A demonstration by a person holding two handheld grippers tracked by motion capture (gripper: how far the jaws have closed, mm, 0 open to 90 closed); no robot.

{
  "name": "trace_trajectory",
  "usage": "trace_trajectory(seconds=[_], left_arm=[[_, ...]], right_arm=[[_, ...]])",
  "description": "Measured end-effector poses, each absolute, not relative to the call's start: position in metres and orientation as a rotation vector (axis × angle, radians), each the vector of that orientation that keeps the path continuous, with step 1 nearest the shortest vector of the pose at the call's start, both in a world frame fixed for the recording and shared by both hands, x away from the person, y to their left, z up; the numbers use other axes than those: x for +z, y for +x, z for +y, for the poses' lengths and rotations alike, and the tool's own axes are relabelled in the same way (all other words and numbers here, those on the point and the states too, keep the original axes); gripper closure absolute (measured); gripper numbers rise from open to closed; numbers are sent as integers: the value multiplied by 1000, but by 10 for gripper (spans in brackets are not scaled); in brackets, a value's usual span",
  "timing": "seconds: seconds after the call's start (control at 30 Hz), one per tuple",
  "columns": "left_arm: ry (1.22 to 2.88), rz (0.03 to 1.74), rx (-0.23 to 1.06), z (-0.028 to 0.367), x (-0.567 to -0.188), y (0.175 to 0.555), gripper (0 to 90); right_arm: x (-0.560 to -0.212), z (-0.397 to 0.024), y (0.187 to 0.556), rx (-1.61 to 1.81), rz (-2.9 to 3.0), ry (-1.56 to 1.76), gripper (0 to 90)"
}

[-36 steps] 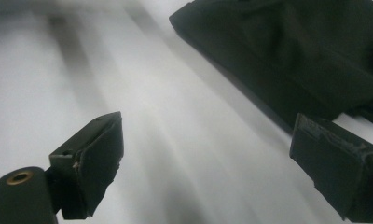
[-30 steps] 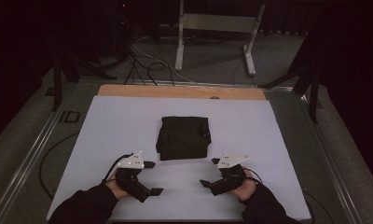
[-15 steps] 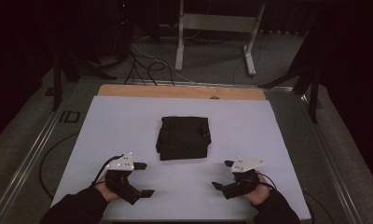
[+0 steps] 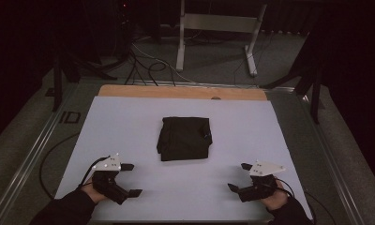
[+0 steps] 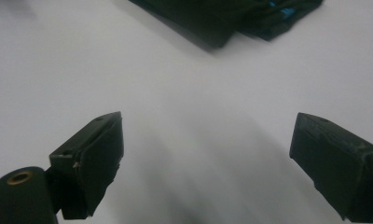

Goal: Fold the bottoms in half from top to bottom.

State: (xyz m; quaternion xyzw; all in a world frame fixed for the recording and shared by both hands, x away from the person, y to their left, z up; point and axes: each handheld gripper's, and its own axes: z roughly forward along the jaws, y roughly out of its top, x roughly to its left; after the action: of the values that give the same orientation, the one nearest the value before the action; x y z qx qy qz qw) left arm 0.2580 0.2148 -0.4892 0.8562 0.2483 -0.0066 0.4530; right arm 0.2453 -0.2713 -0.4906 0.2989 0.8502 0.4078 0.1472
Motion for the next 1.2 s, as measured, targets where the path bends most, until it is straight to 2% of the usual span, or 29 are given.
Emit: trace_trajectory(seconds=[0.57, 1.2], left_arm=[[2095, 652, -4, 238, -488, 251, 0], [2072, 642, -4, 229, -489, 248, 0]], right_arm=[[-496, -306, 232, 1130, 2383, 996, 102], [-496, -297, 240, 1161, 2377, 966, 103]])
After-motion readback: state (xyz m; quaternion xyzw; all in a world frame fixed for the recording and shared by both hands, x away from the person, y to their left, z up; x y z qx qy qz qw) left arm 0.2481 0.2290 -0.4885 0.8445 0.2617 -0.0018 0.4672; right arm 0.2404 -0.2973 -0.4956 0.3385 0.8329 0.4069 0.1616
